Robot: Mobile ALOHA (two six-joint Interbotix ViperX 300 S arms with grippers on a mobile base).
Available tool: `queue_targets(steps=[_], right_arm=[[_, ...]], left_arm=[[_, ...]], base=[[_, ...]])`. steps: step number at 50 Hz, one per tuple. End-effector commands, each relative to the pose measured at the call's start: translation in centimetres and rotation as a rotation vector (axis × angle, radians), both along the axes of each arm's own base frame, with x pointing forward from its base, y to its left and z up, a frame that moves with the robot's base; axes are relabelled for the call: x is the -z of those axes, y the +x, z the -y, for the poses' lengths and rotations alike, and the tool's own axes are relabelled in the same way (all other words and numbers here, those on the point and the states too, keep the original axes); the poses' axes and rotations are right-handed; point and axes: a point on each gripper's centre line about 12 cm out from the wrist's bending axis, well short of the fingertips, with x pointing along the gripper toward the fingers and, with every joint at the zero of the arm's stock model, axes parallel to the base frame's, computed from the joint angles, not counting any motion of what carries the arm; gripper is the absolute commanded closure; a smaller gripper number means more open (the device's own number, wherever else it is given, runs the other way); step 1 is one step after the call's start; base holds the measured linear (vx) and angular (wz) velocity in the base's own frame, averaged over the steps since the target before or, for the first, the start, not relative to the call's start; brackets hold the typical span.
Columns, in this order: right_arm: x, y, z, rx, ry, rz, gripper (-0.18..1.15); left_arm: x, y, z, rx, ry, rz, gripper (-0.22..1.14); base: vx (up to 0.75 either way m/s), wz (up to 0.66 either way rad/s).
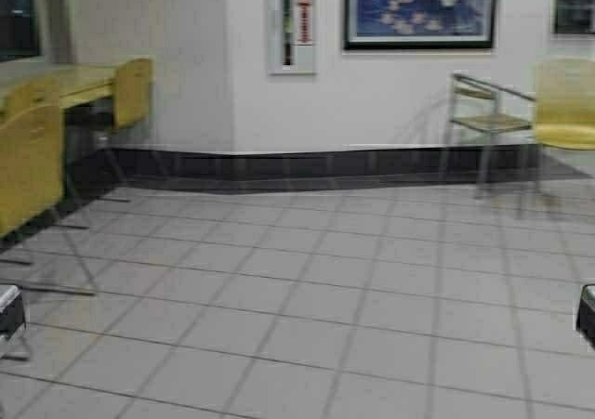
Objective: Push the chairs under the table
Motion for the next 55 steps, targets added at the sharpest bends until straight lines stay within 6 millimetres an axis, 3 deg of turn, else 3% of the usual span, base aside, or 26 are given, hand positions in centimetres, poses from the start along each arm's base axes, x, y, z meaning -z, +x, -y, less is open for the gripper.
queue_targets(steps=[1,21,55], right_arm=[[-0.8,0.3,-0.1,-0.003,0.002,0.020,0.93],[-0.5,-0.5,0.0,-0.002,0.008,0.017,0.93],[0.2,-0.1,0.0,-0.002,0.009,-0.018,0.93]], left_arm=[[-0.3,0.1,0.0,0.002,0.000,0.008,0.89],[0.2,-0.5,0.0,0.002,-0.003,0.003,0.89],[0.6,-0.6,0.0,0.002,-0.006,-0.008,0.89]], base=[[0.27,0.35],[0.24,0.51],[0.13,0.50]])
